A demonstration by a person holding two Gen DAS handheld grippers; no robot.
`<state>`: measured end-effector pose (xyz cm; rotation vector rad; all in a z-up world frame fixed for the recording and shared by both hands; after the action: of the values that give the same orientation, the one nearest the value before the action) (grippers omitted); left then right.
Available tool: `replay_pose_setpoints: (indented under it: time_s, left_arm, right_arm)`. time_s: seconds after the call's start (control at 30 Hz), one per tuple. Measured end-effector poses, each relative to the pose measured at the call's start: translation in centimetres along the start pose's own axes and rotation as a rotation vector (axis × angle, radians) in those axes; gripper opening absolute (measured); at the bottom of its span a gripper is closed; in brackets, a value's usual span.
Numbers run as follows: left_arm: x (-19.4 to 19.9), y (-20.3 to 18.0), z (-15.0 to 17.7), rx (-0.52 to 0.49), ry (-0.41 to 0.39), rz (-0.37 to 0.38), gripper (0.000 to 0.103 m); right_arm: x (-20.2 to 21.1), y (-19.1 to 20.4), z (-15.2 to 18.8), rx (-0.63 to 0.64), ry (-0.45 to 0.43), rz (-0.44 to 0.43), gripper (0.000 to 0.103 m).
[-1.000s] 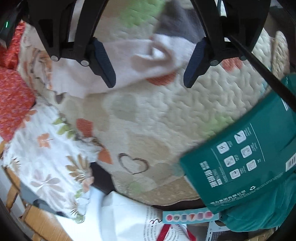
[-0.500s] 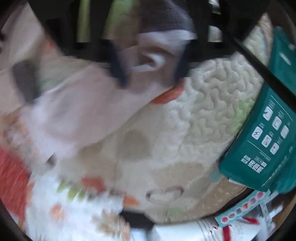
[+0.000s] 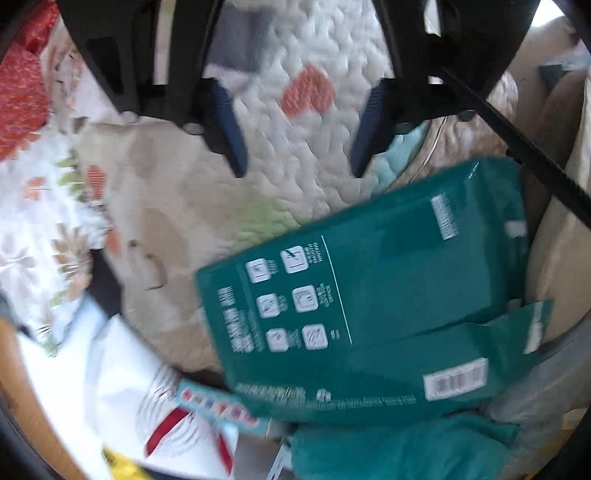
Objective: Fold small clothes
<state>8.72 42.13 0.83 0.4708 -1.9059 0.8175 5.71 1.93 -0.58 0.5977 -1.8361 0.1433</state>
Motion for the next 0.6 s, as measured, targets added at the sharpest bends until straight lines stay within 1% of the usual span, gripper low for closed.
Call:
replay_pose_setpoints:
  time_s: [0.03,0.1,0.17,0.2,0.23,0.3,0.37,0.4,0.43,0.47,0.5,0.53,0.6]
  left_arm:
    - [0.8,-0.2,0.3,-0.015,-0.025,0.013,0.066]
    - [1.5,-0.7,0.6,-0.037,-0.060,0.026,0.067]
    - [1.6,-0.7,0.7,-0.036,-0.090,0.035,0.067]
    - [1.5,-0.6,0.5,-0.027,-0.090,0.038,0.067]
    - [1.1,-0.6,0.4,-0.012,-0.070,0.046,0.067]
    - [0.5,-0.6,0.1,0.014,-0.037,0.093,0.067]
    - [0.4,-0.6,-0.2,0.030,-0.045,0.093,0.067]
    - [0.6,-0.8,-0.3,0.025,-0.054,0.090,0.067]
    - [0.5,-1.0,-0.3,0.020,-0.059,0.090,0.067]
    - [0.6,-1.2,-0.3,0.012,-0.066,0.089,0.067]
    - [0.7,-1.3,-0.2,0.007,-0.069,0.088,0.067]
    - [0.7,-1.6,-0.1,0.001,-0.069,0.092,0.067]
    - [0.6,-2.4,0.4,-0.014,-0.060,0.111,0.067]
  right_arm:
    - [-1.0,2.2,-1.2,0.039,0.000,-0.030,0.058]
    - [-3.2,6.5,-3.4,0.099,0.011,-0.084,0.058]
    - [-5.9,10.0,-5.3,0.110,0.058,-0.151,0.059]
    - [-7.1,11.2,-6.0,0.103,0.078,-0.172,0.060]
    - [-8.5,12.3,-6.9,0.093,0.097,-0.188,0.062]
    - [-10.7,13.6,-7.8,0.078,0.129,-0.193,0.064]
    - [-12.2,14.3,-8.3,0.047,0.137,-0.198,0.064]
    - [-12.2,14.4,-8.4,0.036,0.131,-0.192,0.056]
    - [-12.2,14.4,-8.5,0.027,0.139,-0.195,0.025]
    - [-12.0,14.1,-8.3,0.008,0.166,-0.218,0.010]
    - [-11.4,13.8,-8.4,-0.017,0.179,-0.259,0.011]
    - [-10.3,13.0,-8.6,-0.042,0.166,-0.281,0.011]
    - [-7.2,10.7,-8.9,-0.058,0.111,-0.269,0.011]
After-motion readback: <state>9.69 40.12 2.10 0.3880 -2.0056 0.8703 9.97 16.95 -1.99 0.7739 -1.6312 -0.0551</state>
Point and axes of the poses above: each gripper's, at about its wrist camera, not at the fingertips, and x roughly against the way its jaws point, y to its left, z to its underside, the point moved 10 cm from there along -x, roughly the way its jaws point, and after that the axes turned 13 degrees about y, right-handed, at the moved point
